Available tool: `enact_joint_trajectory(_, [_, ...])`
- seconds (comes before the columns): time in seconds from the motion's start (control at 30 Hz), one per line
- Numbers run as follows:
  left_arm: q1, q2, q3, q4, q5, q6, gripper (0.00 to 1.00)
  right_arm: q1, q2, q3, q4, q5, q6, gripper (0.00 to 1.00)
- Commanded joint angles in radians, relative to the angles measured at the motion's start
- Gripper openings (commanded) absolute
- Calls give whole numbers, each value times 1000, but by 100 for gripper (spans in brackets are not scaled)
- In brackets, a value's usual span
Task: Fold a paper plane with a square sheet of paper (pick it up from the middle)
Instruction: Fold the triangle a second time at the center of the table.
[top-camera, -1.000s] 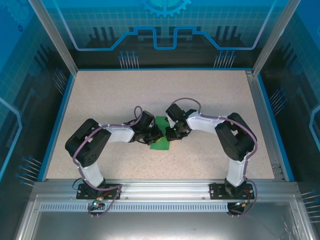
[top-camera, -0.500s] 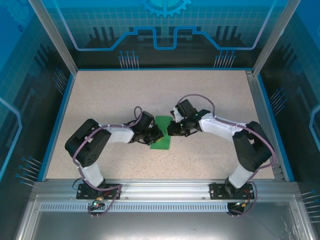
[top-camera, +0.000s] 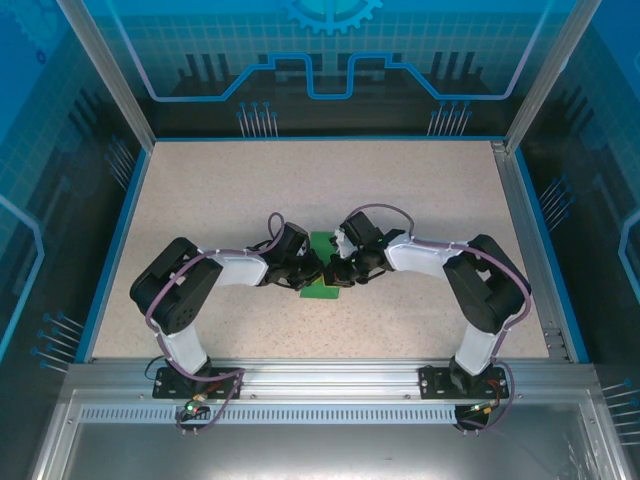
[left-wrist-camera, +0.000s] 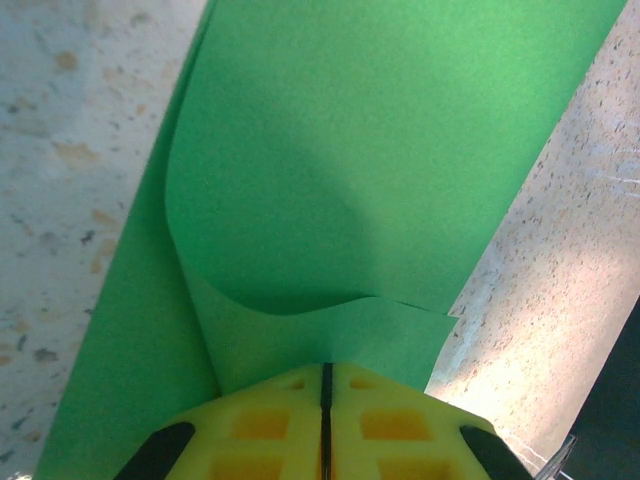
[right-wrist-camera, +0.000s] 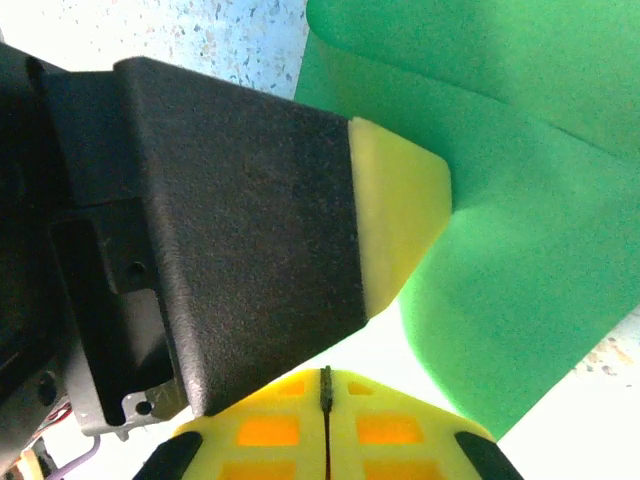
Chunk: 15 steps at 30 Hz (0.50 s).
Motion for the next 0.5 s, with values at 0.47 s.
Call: enact_joint_trajectory(0.47, [-17,0,-19,-79,4,13,11,-4,64,-49,44,-9,27,6])
